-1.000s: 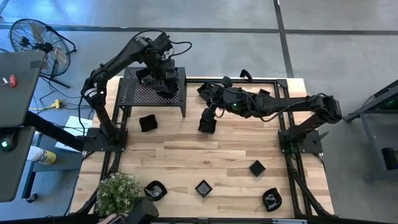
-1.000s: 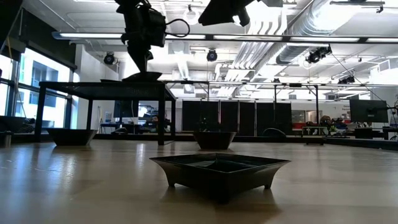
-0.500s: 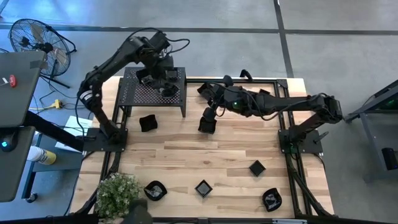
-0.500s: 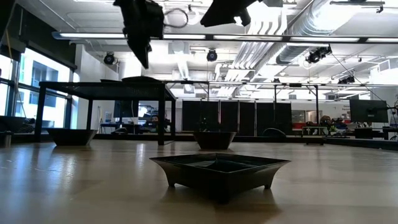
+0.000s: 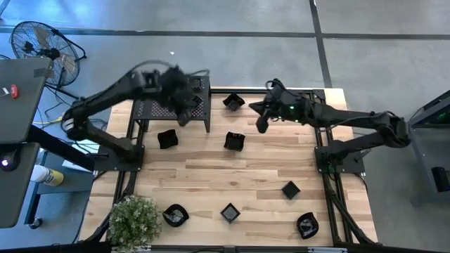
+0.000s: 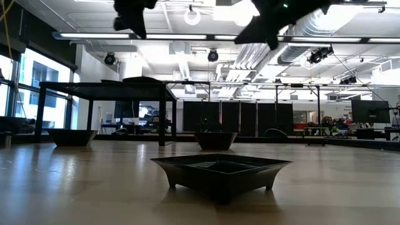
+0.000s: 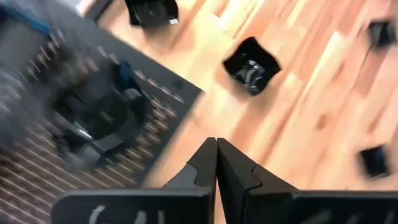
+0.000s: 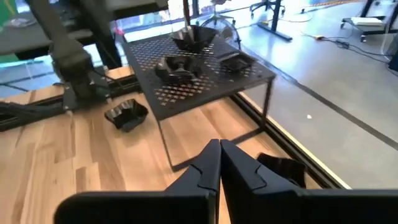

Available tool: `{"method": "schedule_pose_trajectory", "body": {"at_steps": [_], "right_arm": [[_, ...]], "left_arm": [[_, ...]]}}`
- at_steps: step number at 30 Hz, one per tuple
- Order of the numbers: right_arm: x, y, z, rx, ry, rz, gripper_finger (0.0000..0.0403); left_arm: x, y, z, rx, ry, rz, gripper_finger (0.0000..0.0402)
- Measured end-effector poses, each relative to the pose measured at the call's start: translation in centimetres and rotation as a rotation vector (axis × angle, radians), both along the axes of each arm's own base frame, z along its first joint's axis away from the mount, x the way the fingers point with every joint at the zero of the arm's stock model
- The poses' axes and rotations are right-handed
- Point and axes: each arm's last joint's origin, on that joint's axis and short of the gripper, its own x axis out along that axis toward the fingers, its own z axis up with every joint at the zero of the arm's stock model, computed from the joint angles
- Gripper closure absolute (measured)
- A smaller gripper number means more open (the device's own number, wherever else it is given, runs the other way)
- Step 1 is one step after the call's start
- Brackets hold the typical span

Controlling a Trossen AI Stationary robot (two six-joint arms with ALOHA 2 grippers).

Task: Pick & Place Mini shaped plates
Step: Stack the distorted square plate on top of the other distorted square plate on the shelf

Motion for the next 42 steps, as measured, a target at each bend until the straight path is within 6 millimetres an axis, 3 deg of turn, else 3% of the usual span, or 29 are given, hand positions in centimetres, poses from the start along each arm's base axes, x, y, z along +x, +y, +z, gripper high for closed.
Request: {"method": "schedule_pose_trajectory", "body": {"at_steps": [6,11,20,27,34,42], "right_arm": [[-2.9,-0.1,-0.5,-0.003,-0.039,-0.016,0.0400],[-4.4,-0.2,-0.2,-0.007,-0.068,-0.001,0.0399],[-4.8,-0.3,-0.2,0.010,-0.072,0.050,0.0400],[-4.8,-0.3,-0.3,-0.001,-0.057,0.057,0.0399],[-4.8,-0.3,-0.3,-0.003,-0.057,0.058,0.0399],[-4.8,-0.3,-0.3,-0.006,-0.061,0.056,0.0399]], "left_arm": [[-2.4,-4.7,-3.8,-0.147,-0.046,0.360,0.0401],[-4.9,-6.6,-6.5,-0.195,-0.079,0.656,0.0401],[-6.6,-6.8,-12.1,-0.191,0.050,0.911,0.0401],[-8.0,-6.9,-15.3,-0.267,-0.003,1.020,0.0401],[-10.2,-7.0,-17.6,-0.335,-0.059,1.099,0.0401],[-9.7,-6.9,-18.9,-0.299,-0.034,1.130,0.0373]]}}
